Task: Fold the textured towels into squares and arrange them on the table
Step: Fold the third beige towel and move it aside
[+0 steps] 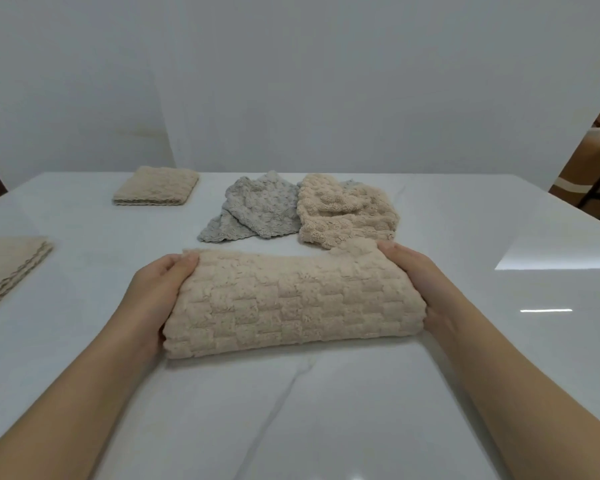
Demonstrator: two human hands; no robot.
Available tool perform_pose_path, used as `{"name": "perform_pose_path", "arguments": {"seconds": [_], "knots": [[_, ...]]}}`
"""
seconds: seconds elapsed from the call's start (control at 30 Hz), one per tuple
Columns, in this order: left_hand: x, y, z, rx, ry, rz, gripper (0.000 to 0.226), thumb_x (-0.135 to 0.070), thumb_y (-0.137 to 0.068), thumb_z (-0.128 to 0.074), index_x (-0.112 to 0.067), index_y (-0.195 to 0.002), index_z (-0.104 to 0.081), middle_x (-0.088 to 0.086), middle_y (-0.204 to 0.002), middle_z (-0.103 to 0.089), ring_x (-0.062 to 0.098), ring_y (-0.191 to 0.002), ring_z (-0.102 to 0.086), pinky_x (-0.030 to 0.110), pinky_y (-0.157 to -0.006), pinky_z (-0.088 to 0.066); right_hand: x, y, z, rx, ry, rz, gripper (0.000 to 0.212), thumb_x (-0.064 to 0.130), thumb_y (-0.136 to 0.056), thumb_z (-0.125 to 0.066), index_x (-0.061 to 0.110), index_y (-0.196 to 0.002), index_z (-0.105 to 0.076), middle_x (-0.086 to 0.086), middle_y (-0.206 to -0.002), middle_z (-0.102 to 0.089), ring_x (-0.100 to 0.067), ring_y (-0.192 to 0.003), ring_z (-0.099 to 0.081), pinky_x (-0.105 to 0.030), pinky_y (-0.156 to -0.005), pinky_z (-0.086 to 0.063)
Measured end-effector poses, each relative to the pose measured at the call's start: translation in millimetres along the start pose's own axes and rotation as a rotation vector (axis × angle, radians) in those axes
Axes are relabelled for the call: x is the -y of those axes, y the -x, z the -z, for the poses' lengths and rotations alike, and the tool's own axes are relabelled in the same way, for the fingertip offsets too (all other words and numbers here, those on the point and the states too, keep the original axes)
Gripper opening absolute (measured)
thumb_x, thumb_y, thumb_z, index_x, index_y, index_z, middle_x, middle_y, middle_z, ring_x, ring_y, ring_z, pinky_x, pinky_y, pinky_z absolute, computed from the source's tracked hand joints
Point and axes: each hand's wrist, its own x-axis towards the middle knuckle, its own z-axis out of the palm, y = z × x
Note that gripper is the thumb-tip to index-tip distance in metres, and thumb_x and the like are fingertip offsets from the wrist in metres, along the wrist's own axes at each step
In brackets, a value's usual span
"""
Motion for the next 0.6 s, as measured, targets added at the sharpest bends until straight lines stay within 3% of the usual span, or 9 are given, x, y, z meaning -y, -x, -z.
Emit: {"name": "perform_pose_path", "arguments": {"seconds": [0.07,0.17,0.23,0.33,0.47,0.53,0.6], "knots": [[0.6,-1.1,1.9,0.021,-0.099,0.017,0.021,-0.027,-0.094,-0.057,-0.012,-0.081,-0.063,0.006,-0.078,-0.067,0.018,-0.066,-0.062,0.028,-0.059,-0.049,-0.2,0.1,1.0,-0.084,0.142,0.032,0.028,0.028,-0.089,-0.067,0.008,-0.109,-0.068,-0.013,-0.105,-0.072,-0.026,-0.094,-0.069,-0.039,-0.084,-0.055],[9.6,-9.7,5.8,-0.116,-0.546,-0.198,0.020,-0.036,-0.092,-0.058,-0.020,-0.081,-0.063,-0.002,-0.081,-0.068,0.019,-0.075,-0.062,0.034,-0.067,-0.047,-8.9,-7.0,-0.5,-0.364,0.705,0.338,0.004,0.022,-0.085,-0.069,0.019,-0.086,-0.071,0.002,-0.089,-0.072,-0.011,-0.080,-0.064,-0.022,-0.070,-0.046],[13.8,-9.8,3.6,-0.199,-0.824,-0.330,0.020,-0.042,-0.091,-0.056,-0.025,-0.081,-0.060,-0.009,-0.078,-0.065,0.018,-0.077,-0.059,0.034,-0.065,-0.044,-16.3,-12.4,-3.6,-0.396,0.941,0.438,0.001,0.025,-0.085,-0.068,0.025,-0.086,-0.068,0.011,-0.087,-0.067,-0.009,-0.084,-0.062,-0.023,-0.071,-0.043],[21.4,-16.1,0.3,-0.242,-0.987,-0.387,0.016,-0.040,-0.091,-0.057,-0.025,-0.087,-0.059,-0.009,-0.079,-0.061,0.020,-0.078,-0.056,0.033,-0.061,-0.038,-19.5,-18.5,-7.7,-0.444,1.174,0.386,0.011,0.034,-0.088,-0.063,0.031,-0.098,-0.062,0.014,-0.095,-0.064,-0.014,-0.087,-0.059,-0.031,-0.072,-0.043],[19.9,-19.9,1.8,-0.274,-1.000,-0.505,0.035,-0.026,-0.089,-0.062,-0.017,-0.122,-0.054,0.005,-0.112,-0.058,0.029,-0.103,-0.055,0.044,-0.084,-0.042,-18.1,-19.0,-6.1,-0.477,1.237,0.456,0.027,0.033,-0.091,-0.060,0.025,-0.117,-0.059,0.009,-0.115,-0.058,-0.014,-0.093,-0.056,-0.032,-0.076,-0.042],[15.5,-11.8,-5.1,-0.249,-1.018,-0.665,0.034,-0.023,-0.093,-0.053,-0.011,-0.125,-0.057,0.011,-0.122,-0.059,0.033,-0.112,-0.053,0.047,-0.093,-0.040,-14.4,-13.8,-9.0,-0.488,1.236,0.534,0.030,0.028,-0.095,-0.054,0.020,-0.124,-0.058,0.004,-0.123,-0.057,-0.019,-0.102,-0.058,-0.038,-0.089,-0.045],[9.6,0.7,-21.7,-0.094,-1.044,-0.771,0.041,-0.028,-0.092,-0.040,-0.010,-0.123,-0.061,0.010,-0.128,-0.060,0.031,-0.118,-0.053,0.045,-0.102,-0.037,-8.9,-5.2,-21.9,-0.421,1.253,0.591,0.034,0.023,-0.098,-0.047,0.017,-0.131,-0.054,0.000,-0.130,-0.056,-0.022,-0.116,-0.054,-0.041,-0.100,-0.040]]}}
